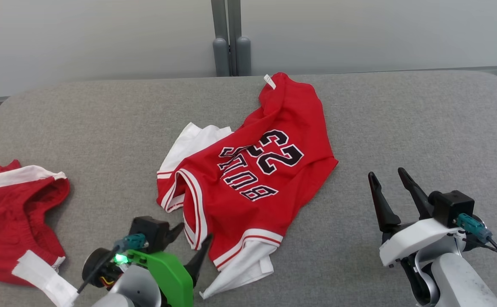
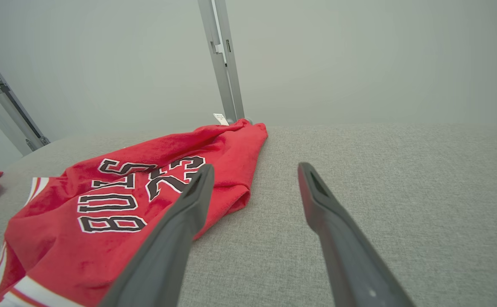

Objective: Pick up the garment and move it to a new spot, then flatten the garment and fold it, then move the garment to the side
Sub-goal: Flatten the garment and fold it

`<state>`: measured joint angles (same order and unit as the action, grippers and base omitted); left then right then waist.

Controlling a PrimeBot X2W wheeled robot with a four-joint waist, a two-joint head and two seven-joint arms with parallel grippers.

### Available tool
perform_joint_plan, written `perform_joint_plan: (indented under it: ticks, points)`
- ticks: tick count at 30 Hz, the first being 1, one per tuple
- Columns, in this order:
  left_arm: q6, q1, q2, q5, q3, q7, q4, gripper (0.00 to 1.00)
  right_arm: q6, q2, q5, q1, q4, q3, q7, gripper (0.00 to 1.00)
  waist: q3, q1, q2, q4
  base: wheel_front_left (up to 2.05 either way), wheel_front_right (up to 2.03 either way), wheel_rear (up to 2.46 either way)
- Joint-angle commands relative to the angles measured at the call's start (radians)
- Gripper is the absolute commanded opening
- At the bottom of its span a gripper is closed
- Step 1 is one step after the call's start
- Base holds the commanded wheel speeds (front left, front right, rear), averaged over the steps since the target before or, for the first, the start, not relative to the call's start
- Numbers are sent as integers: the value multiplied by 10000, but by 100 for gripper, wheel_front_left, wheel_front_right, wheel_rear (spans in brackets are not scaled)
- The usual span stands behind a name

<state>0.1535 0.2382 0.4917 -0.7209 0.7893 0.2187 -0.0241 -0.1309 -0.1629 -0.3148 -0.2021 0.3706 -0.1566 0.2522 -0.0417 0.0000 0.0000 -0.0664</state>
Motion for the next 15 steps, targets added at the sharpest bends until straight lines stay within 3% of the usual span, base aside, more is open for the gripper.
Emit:
perform_joint_plan:
  ticks: [1,5,15]
  points:
    - [89,148,-48,-111,-149,6,144,100,3,-12,-67,-77,-47,4,32,100,-91,0,0,104,0,0,0]
    - [44,427,-128,-374,-317,205,942,100,1,-28,-63,-166,-105,-43,30,100,-331,0,0,323,0,0,0]
    - [-843,1305,-1004,-828,-119,339,3671,100,3,-98,-10,-389,-130,-21,18,100,-825,0,0,768,0,0,0]
